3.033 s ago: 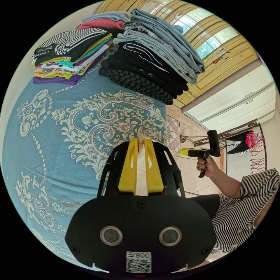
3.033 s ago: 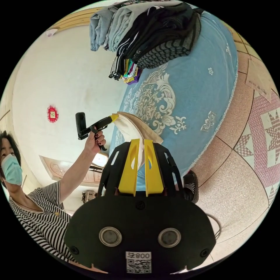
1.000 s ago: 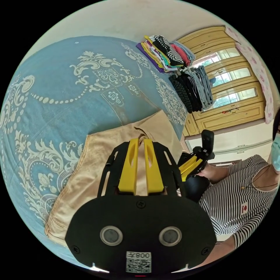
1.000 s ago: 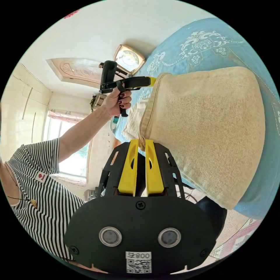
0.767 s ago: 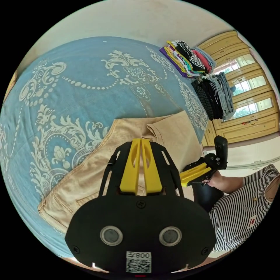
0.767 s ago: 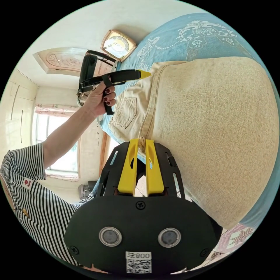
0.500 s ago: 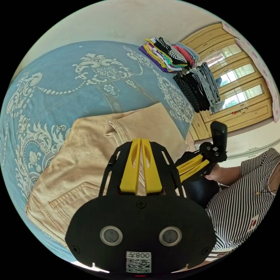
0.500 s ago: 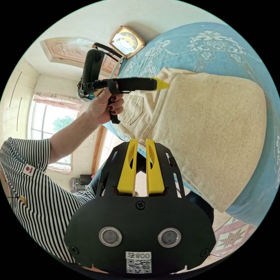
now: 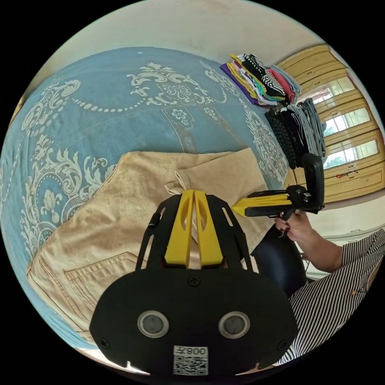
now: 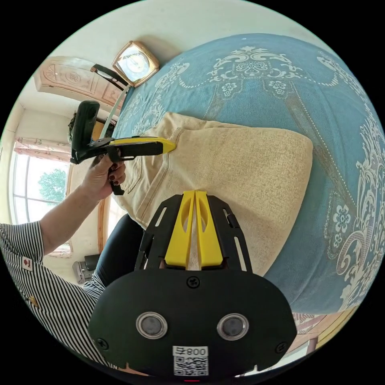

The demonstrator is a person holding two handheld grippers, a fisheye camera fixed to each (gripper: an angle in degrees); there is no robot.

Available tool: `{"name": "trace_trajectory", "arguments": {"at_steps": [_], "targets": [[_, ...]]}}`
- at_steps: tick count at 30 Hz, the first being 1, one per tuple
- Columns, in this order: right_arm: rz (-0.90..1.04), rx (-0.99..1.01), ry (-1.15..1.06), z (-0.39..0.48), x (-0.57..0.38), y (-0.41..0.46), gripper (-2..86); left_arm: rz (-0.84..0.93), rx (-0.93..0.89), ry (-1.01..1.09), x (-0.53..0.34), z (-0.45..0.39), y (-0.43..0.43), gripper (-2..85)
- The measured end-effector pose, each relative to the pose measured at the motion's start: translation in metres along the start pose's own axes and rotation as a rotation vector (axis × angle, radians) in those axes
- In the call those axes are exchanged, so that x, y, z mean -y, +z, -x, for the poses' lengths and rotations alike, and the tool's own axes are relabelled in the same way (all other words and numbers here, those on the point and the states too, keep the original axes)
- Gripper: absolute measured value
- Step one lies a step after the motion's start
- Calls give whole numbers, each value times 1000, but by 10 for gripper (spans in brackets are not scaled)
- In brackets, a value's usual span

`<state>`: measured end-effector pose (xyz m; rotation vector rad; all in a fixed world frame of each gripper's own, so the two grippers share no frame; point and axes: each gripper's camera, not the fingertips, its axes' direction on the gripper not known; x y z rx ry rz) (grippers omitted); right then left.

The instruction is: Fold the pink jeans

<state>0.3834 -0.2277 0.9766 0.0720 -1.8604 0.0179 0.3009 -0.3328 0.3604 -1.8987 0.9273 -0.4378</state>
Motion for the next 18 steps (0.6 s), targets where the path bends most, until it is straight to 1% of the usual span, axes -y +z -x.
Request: {"name": "trace_trajectory", "arguments": {"at_steps": [1, 3, 4, 6, 8, 11, 15, 16, 18], "targets": [[1, 6, 3, -1, 2, 1, 2, -32, -15, -4, -3, 5, -7, 2], [13, 25, 7, -4, 9, 4, 2, -101, 44, -33, -10, 12, -21, 3], [15, 29, 8, -5, 10, 5, 2, -114, 76, -78, -13, 21, -26, 4], [14, 43, 9, -8, 15, 7, 2, -125, 77, -165, -19, 37, -29, 6], [11, 55, 15, -9, 18, 9, 2, -85, -49, -219, -19, 60, -19, 6], [9, 101, 1, -7, 22, 9, 2, -104, -181, -262, -20, 83, -17, 3], [-51, 113, -22, 1, 29, 7, 3, -109, -202, -230, -20, 91, -21, 2], [-54, 121, -21, 1, 32, 8, 4, -132, -225, -222, -22, 94, -24, 1], [-50, 173, -41, 4, 43, 14, 6, -153, -243, -224, -25, 99, -29, 2]]}}
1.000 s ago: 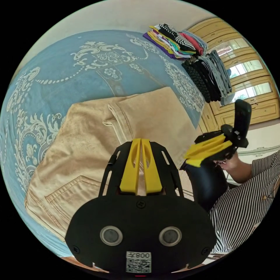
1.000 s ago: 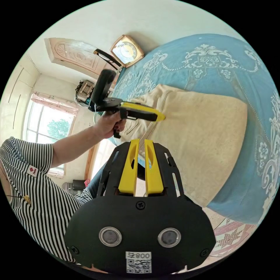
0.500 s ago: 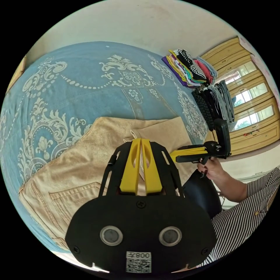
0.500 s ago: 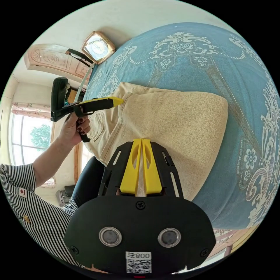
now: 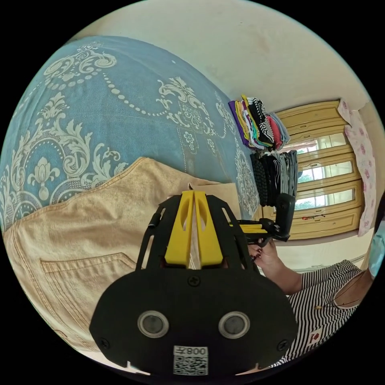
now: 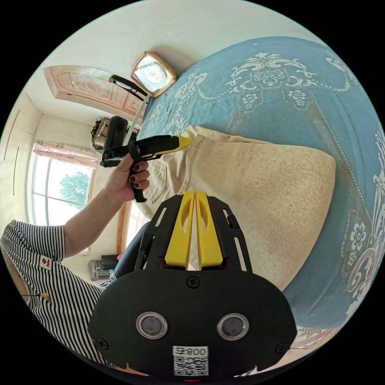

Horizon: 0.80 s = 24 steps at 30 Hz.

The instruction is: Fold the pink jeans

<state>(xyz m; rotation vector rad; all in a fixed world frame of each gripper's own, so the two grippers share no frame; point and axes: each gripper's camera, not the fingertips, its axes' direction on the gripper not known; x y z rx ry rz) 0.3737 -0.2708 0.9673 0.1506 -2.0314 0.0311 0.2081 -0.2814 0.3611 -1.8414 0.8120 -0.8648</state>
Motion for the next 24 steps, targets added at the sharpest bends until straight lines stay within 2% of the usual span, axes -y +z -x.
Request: {"name": "trace_trajectory", "arguments": {"at_steps": [4, 7, 12, 18, 22, 24], "targets": [[-2, -8, -34, 8, 13, 9, 18, -47, 4, -18, -3, 14, -12, 4], [6, -8, -39, 11, 21, 16, 40, 2, 113, -53, -3, 24, -11, 9], [64, -46, -33, 15, 31, 36, 65, 45, 62, -57, 0, 36, 0, 6], [111, -123, -40, 17, 36, 51, 22, 36, -29, -23, 5, 39, -1, 3], [144, -118, -68, 20, 35, 53, 11, -13, -39, 32, 6, 32, -11, 6], [145, -91, -63, 19, 33, 51, 13, -20, 13, 14, 4, 35, -16, 10]]}}
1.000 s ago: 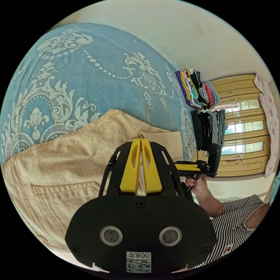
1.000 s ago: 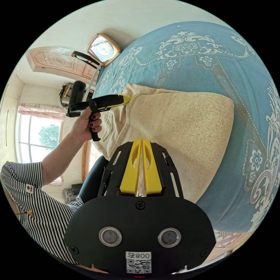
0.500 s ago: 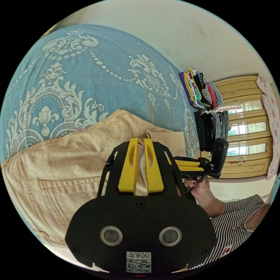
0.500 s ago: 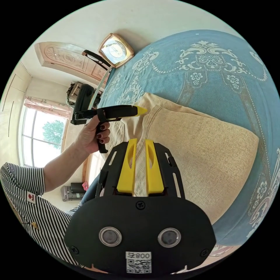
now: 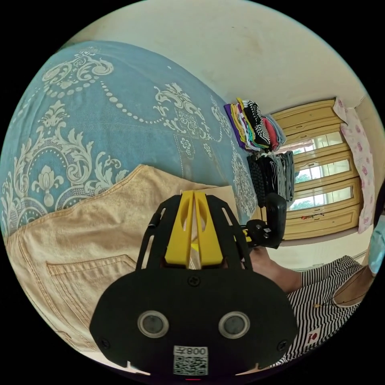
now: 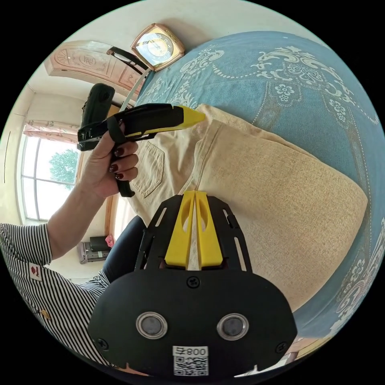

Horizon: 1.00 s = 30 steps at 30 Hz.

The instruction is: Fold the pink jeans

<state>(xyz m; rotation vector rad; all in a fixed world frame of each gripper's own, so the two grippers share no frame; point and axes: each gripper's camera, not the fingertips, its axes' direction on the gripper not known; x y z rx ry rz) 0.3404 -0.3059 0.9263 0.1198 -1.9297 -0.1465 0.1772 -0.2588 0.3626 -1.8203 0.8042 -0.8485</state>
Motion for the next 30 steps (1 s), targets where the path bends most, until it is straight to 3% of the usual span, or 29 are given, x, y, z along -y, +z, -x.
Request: {"name": "trace_trajectory", "arguments": {"at_steps": [4, 8, 15, 24, 30], "targets": [[-37, 21, -2, 4, -5, -6, 41, 36, 14, -77, -7, 15, 2, 40], [-68, -93, 1, 18, -4, -8, 79, 96, 12, -104, -9, 19, 17, 54], [-27, -254, -29, 33, -1, -3, 12, 90, 18, -65, -9, 8, 17, 25], [-107, -54, -5, 24, -22, -30, 12, 8, -133, -46, -22, -9, 10, 14], [-121, -21, -16, 31, -25, -38, 27, 15, -78, 40, -24, -33, 17, 13]]}}
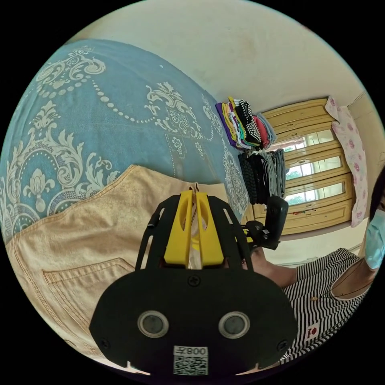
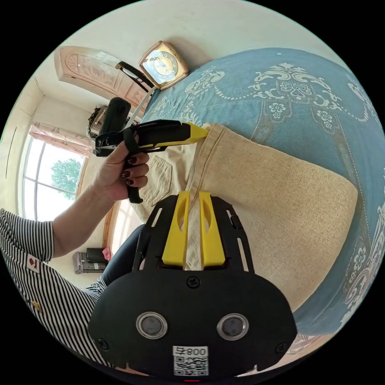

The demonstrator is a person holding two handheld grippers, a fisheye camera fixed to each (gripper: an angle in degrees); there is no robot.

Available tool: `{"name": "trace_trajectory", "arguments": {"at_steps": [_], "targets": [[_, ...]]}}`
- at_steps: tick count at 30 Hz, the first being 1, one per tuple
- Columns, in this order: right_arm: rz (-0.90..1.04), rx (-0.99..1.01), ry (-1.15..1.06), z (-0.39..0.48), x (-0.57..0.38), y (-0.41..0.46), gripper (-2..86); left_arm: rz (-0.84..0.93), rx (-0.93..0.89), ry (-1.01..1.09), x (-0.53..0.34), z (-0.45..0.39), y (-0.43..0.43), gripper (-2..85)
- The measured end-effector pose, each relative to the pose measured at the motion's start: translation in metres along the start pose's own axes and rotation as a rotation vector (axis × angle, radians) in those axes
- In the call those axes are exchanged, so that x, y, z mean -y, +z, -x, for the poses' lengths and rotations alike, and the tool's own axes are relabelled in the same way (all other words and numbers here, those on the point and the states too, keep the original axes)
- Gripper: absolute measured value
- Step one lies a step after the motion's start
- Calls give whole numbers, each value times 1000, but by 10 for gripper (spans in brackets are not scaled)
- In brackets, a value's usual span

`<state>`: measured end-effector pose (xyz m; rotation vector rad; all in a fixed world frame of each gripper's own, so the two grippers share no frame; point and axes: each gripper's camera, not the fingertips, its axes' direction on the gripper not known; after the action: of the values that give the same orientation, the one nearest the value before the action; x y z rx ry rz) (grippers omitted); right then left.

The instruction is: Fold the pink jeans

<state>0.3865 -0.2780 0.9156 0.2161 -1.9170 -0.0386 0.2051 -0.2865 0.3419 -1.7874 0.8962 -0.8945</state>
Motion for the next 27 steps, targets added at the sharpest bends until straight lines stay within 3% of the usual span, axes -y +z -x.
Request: {"name": "trace_trajectory", "arguments": {"at_steps": [3, 16, 19, 21, 24, 27], "targets": [[93, -44, 14, 0, 4, 14, 13, 58, 103, -49, -3, 3, 15, 12], [129, 10, 39, 6, 2, -14, 3, -227, 281, 35, -49, -80, 27, 2], [120, 17, 49, 9, 0, -22, 3, -68, 238, 95, -46, -94, 58, 2], [129, 32, 52, 13, -3, -32, 2, 78, 379, 91, -48, -96, 86, 2], [83, 52, 41, 20, -19, -68, 2, 38, 322, 32, -56, -104, 88, 2], [69, -31, 30, 20, -50, -112, 1, 24, 282, 113, -75, -137, 87, 2]]}}
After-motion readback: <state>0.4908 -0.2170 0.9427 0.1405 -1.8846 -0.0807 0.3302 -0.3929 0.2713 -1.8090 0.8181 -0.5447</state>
